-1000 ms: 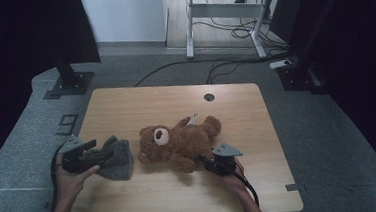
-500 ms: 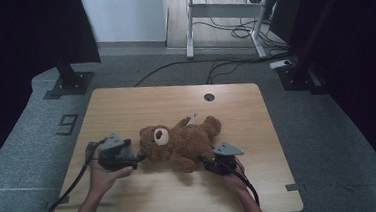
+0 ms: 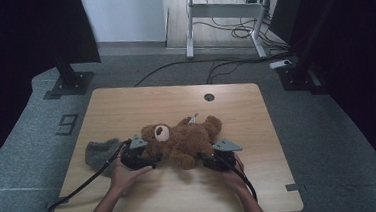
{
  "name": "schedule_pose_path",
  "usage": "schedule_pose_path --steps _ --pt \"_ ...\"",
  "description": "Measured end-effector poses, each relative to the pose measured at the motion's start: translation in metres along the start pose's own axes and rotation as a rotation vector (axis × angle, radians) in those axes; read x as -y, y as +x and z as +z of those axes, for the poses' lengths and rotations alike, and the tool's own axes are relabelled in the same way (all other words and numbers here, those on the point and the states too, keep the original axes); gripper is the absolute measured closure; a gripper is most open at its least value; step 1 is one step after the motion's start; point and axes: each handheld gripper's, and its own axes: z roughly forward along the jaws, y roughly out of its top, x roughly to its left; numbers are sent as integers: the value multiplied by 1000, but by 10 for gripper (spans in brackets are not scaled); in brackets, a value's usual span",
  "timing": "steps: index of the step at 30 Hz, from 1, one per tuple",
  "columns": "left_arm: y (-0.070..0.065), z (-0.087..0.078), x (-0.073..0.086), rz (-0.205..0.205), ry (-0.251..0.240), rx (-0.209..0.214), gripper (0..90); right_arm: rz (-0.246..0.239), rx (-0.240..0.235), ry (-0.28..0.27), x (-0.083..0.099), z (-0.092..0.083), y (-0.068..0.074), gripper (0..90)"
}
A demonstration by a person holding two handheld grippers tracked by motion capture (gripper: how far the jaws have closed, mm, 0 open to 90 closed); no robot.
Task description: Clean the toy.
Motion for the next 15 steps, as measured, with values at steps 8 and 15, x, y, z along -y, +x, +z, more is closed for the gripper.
schedule_pose_path --steps 8,15 --pt "6 18 -21 -35 -10 17 203 10 58 19 -18 11 -23 362" --pt "9 9 -26 -49 -59 25 212 72 66 -33 -20 2 -36 228"
